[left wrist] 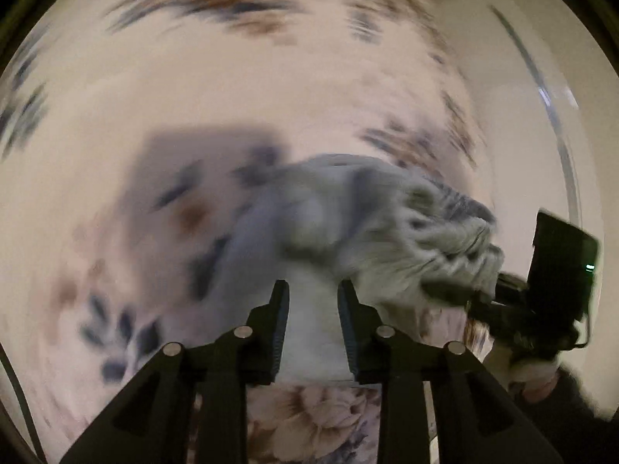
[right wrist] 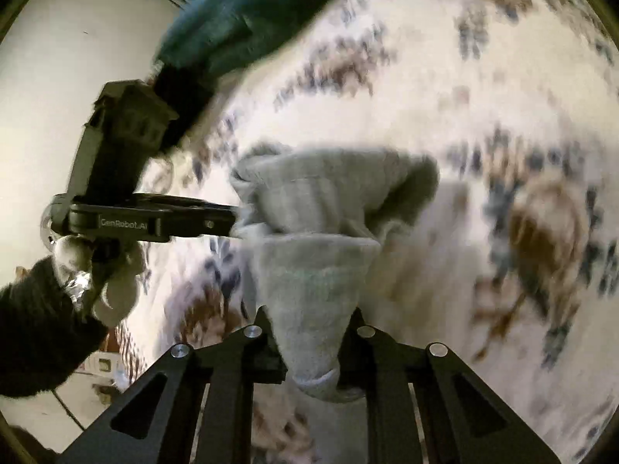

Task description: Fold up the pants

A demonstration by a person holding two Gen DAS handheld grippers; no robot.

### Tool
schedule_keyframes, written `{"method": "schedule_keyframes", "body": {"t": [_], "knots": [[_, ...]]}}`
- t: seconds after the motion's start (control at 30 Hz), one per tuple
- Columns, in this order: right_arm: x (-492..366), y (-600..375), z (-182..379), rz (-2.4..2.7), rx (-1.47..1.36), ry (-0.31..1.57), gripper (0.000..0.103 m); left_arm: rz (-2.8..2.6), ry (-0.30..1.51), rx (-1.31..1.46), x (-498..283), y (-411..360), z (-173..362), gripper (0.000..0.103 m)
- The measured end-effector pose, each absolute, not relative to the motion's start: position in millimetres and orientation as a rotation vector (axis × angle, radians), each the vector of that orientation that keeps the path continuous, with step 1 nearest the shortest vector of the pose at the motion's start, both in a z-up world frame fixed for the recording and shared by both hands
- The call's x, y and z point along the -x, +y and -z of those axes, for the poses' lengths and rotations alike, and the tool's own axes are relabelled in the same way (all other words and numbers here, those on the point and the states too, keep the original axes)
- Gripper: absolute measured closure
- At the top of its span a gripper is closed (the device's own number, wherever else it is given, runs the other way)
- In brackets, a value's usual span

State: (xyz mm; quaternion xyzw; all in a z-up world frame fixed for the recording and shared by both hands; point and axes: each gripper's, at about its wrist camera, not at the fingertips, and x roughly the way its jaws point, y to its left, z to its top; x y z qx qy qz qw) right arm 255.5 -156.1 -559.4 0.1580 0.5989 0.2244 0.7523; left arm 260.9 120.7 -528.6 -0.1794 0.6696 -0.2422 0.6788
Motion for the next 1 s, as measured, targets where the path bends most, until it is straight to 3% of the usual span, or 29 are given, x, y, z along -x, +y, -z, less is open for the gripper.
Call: {"method": "schedule_keyframes", "body": {"t": [0.2,0.27,0.37,0.43,0.63,0.83,1.0], "knots": [[-321,-270,607,-0.075,-0.853,1.233,0.086,0.440,1.423,0.626,-269,161,534,0.079],[-324,-300,636,0.012,-1.083,1.301,0.084,0.465,1.423,0.633,-274,149,533,0.079],[-320,-307,647,0.044,-1.128,1.396,0.060,0.517,1.438,0.608,-278,128,531,0.079],[-320,-304,638,0.053,-1.040,1.399,0.026,0.546,1.451,0.583,-280,114,532,0.079],[-271,-324,618,0.083,-1.076,1.328,0.024,0.563,1.470,0.479,-272,104,536,0.079],[-180,-307,662,-0.063,-1.311,1.380,0.023,0.648,1.520,0.589,-306,98,562,0.077],[-197,-312,684,-0.099,-1.373,1.252,0.022,0.773,1.585,0.536,-352,54,578,0.073]]}}
